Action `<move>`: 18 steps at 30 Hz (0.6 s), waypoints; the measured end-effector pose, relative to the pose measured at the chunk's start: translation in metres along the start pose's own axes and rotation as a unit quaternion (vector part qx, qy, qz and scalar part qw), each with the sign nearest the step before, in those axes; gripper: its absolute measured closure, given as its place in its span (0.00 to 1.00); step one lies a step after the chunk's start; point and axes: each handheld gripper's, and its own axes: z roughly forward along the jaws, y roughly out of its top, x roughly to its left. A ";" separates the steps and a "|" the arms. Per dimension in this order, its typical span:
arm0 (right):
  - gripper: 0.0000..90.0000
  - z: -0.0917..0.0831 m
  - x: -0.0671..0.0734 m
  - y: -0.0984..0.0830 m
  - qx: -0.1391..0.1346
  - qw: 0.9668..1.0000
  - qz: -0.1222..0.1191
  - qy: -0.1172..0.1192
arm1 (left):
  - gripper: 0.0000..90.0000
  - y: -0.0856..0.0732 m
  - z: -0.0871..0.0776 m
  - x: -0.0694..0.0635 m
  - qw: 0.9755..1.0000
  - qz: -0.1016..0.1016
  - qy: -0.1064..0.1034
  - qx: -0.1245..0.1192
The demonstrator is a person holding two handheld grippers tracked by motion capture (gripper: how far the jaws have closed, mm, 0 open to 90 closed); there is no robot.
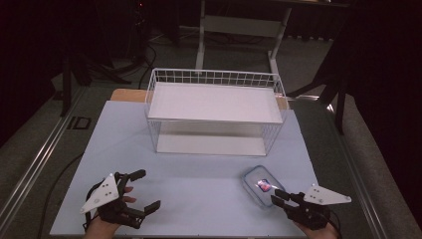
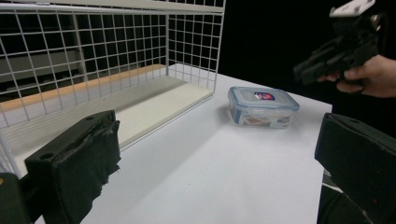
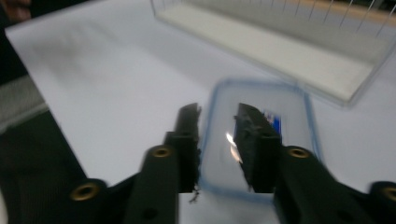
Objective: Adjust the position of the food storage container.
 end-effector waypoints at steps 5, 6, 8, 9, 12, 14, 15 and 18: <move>1.00 0.001 -0.010 -0.025 0.038 0.999 -0.002 0.022 | 0.01 0.000 0.003 -0.001 1.000 0.003 -0.002 0.005; 1.00 0.002 -0.012 -0.029 0.048 0.999 -0.005 0.019 | 0.01 0.000 0.003 -0.001 1.000 0.004 -0.003 0.005; 1.00 0.004 -0.016 -0.036 0.066 0.998 -0.003 0.021 | 0.01 0.000 0.003 -0.001 1.000 0.005 -0.003 0.005; 1.00 0.005 -0.019 -0.040 0.074 0.997 -0.001 0.017 | 0.01 0.000 0.003 -0.001 1.000 0.006 -0.003 0.006; 1.00 0.007 -0.026 -0.049 0.082 0.996 0.015 0.008 | 0.01 -0.001 0.004 0.000 1.000 0.003 -0.002 0.005; 1.00 0.008 -0.031 -0.052 0.085 0.996 0.017 0.000 | 0.01 -0.001 0.004 0.000 1.000 0.003 -0.003 0.006; 1.00 0.007 -0.032 -0.053 0.082 0.996 0.021 -0.005 | 0.01 -0.001 0.004 0.000 1.000 0.003 -0.003 0.006; 1.00 0.008 -0.037 -0.052 0.075 0.996 0.036 -0.024 | 0.01 -0.001 0.005 0.000 1.000 0.004 -0.004 0.007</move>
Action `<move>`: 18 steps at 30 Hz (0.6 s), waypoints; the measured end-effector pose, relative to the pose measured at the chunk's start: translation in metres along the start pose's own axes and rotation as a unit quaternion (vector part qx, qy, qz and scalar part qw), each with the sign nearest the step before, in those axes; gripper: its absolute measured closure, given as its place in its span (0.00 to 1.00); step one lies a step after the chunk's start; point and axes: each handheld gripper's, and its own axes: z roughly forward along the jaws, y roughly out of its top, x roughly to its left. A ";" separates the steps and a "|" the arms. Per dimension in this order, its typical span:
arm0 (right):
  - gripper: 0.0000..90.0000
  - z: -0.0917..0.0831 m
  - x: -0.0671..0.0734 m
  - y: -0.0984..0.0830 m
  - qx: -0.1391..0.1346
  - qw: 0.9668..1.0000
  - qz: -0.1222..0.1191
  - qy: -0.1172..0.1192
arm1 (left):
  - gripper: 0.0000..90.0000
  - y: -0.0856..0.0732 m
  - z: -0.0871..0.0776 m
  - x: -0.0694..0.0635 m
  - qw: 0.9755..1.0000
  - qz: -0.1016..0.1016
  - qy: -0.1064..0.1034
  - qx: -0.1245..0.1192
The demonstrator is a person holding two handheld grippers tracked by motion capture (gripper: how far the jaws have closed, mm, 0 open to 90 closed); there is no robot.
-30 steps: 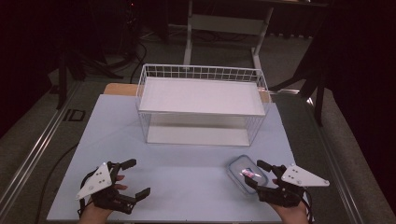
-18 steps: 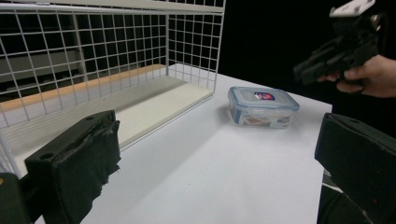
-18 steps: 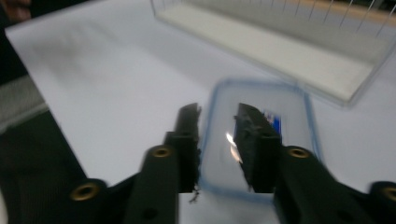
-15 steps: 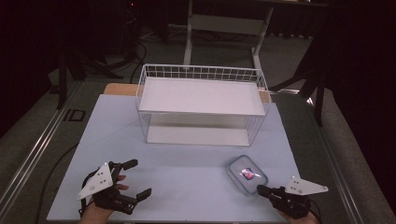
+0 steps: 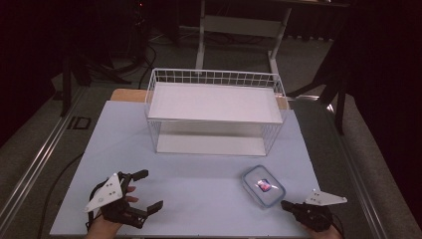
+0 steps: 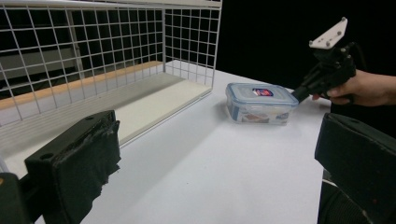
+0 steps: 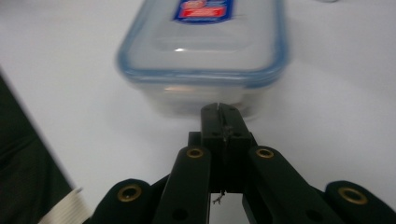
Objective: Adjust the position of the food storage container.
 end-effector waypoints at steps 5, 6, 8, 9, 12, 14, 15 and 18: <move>1.00 0.009 -0.005 0.006 0.005 1.000 -0.001 -0.015 | 0.01 0.000 0.001 0.000 1.000 0.001 -0.001 0.000; 1.00 0.011 -0.007 0.007 0.006 1.000 -0.001 -0.016 | 0.01 0.001 0.001 -0.001 1.000 0.002 -0.001 0.001; 1.00 0.016 -0.010 0.009 0.005 1.000 0.004 -0.012 | 0.01 0.001 0.001 -0.001 1.000 0.002 -0.002 0.001; 1.00 0.017 -0.011 0.011 0.005 1.000 0.005 -0.015 | 0.01 0.001 0.001 -0.001 1.000 0.002 -0.002 0.002; 1.00 0.021 -0.018 0.016 0.004 1.000 0.009 -0.021 | 0.01 0.000 0.001 0.000 1.000 0.002 -0.002 0.001; 1.00 0.024 -0.021 0.021 0.005 1.000 0.006 -0.029 | 0.01 0.000 0.001 0.000 1.000 0.002 -0.002 0.002; 1.00 0.025 -0.022 0.023 0.008 0.999 0.003 -0.032 | 0.01 0.000 0.001 0.000 1.000 0.003 -0.002 0.002; 1.00 0.031 -0.025 0.029 0.008 0.999 0.005 -0.036 | 0.01 0.000 0.001 -0.001 1.000 0.002 -0.003 0.001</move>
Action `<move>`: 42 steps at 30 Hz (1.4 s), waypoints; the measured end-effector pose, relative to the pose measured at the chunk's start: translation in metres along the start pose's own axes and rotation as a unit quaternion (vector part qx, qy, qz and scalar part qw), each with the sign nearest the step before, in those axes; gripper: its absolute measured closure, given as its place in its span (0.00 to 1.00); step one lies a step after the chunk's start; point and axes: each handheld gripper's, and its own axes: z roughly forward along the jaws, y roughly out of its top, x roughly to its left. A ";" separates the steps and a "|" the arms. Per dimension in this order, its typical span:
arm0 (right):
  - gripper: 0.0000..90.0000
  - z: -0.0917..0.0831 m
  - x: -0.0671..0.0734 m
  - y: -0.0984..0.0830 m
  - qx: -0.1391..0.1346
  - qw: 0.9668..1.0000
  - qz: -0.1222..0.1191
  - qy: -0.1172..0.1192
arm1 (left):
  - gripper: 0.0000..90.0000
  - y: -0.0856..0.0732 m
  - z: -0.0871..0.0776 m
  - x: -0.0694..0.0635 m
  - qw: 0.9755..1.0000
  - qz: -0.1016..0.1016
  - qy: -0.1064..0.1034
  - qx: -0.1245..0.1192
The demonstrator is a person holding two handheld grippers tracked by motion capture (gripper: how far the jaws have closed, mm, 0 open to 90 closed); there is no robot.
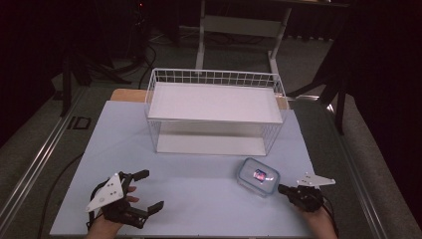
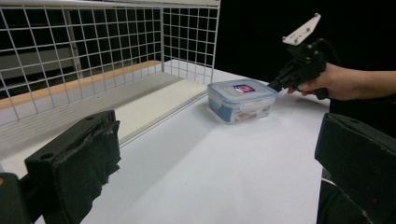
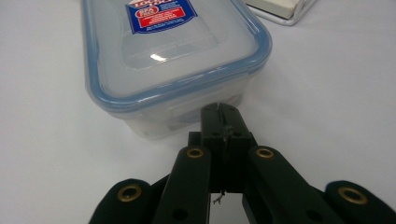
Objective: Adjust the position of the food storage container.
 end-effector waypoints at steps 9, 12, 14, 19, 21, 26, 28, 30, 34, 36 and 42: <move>1.00 0.020 -0.003 0.018 0.007 1.000 -0.007 -0.002 | 0.01 0.000 0.001 -0.001 1.000 0.002 -0.002 0.004; 1.00 0.027 -0.003 0.025 0.007 1.000 -0.006 -0.001 | 0.01 -0.001 0.002 -0.001 1.000 0.003 -0.003 0.005; 1.00 0.033 -0.002 0.029 0.009 1.000 -0.008 -0.004 | 0.01 -0.001 0.001 -0.001 1.000 0.002 -0.003 0.005; 1.00 0.049 0.000 0.037 0.007 1.000 0.003 0.000 | 0.01 -0.001 0.000 -0.001 1.000 0.001 -0.003 0.003; 1.00 0.052 0.001 0.039 0.003 1.000 0.003 0.004 | 0.01 -0.001 0.000 -0.001 1.000 0.000 -0.003 0.004; 1.00 0.063 0.007 0.048 0.003 1.000 -0.003 0.005 | 0.01 -0.001 0.000 -0.001 1.000 0.000 -0.004 0.004; 1.00 0.067 0.009 0.051 0.003 1.000 -0.004 0.011 | 0.01 -0.001 0.001 -0.001 1.000 -0.002 -0.005 0.005; 1.00 0.072 0.012 0.054 0.001 1.000 -0.002 0.016 | 0.01 -0.002 0.001 -0.001 1.000 -0.001 -0.006 0.006; 1.00 0.082 0.020 0.061 0.000 1.000 -0.005 0.019 | 0.01 -0.002 0.001 -0.002 1.000 -0.001 -0.007 0.007; 1.00 0.087 0.023 0.064 0.001 1.000 -0.008 0.024 | 0.01 -0.002 0.002 -0.001 1.000 -0.002 -0.008 0.006; 1.00 0.100 0.031 0.074 -0.004 0.999 -0.013 0.030 | 0.01 -0.003 0.002 -0.002 1.000 -0.004 -0.010 0.007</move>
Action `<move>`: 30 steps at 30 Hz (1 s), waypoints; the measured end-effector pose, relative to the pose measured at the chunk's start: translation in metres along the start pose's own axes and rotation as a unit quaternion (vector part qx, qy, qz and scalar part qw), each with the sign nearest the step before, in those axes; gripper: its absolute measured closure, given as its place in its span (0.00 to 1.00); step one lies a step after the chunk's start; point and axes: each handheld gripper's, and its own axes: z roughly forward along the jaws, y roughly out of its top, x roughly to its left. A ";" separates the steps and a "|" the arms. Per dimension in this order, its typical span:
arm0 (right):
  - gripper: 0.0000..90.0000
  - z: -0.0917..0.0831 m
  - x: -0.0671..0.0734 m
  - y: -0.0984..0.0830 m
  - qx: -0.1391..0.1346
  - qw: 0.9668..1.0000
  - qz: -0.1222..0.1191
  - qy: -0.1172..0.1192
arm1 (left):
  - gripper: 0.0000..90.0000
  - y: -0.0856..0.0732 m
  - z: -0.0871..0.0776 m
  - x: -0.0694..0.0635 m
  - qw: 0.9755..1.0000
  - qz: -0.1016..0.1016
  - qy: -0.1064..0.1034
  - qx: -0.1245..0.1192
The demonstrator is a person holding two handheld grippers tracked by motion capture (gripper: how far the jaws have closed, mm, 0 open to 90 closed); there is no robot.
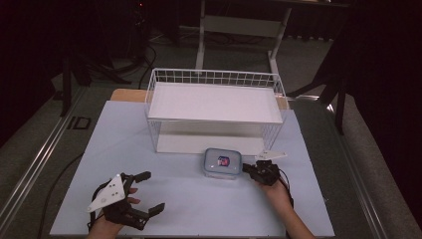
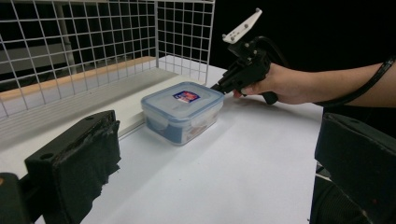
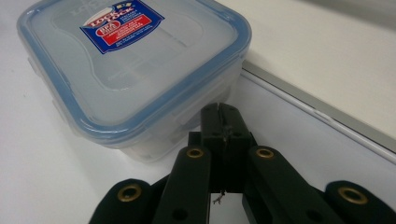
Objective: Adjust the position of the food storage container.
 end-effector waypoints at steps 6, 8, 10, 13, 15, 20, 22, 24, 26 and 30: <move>1.00 -0.006 -0.002 0.005 -0.005 1.000 -0.001 -0.012 | 0.01 0.000 0.000 -0.001 1.000 0.001 -0.001 0.001; 1.00 -0.008 -0.001 0.006 -0.008 1.000 -0.001 -0.014 | 0.01 0.000 0.000 -0.001 1.000 0.002 -0.001 0.002; 1.00 -0.008 0.000 0.008 -0.009 1.000 -0.001 -0.010 | 0.01 0.000 0.000 -0.001 1.000 0.001 -0.001 0.001; 1.00 -0.004 0.000 0.010 -0.006 1.000 0.001 -0.014 | 0.01 0.000 0.000 -0.001 1.000 0.002 -0.001 0.001; 1.00 -0.002 0.000 0.011 -0.007 1.000 0.001 -0.016 | 0.01 0.000 0.000 -0.001 1.000 0.003 -0.001 0.003; 1.00 0.007 0.002 0.016 -0.011 1.000 0.004 -0.009 | 0.01 -0.001 0.001 0.000 1.000 -0.001 -0.002 0.004; 1.00 0.012 0.005 0.019 -0.012 1.000 0.008 -0.004 | 0.01 -0.001 0.001 -0.001 1.000 0.000 -0.002 0.004; 1.00 0.016 0.009 0.022 -0.013 1.000 0.009 -0.002 | 0.01 -0.001 0.001 -0.001 1.000 0.001 -0.002 0.005; 1.00 0.019 0.014 0.025 -0.015 1.000 0.005 0.004 | 0.01 -0.001 0.000 -0.001 1.000 0.001 -0.002 0.005; 1.00 0.023 0.022 0.027 -0.015 1.000 0.003 0.013 | 0.01 -0.002 0.000 0.000 1.000 -0.002 -0.002 0.005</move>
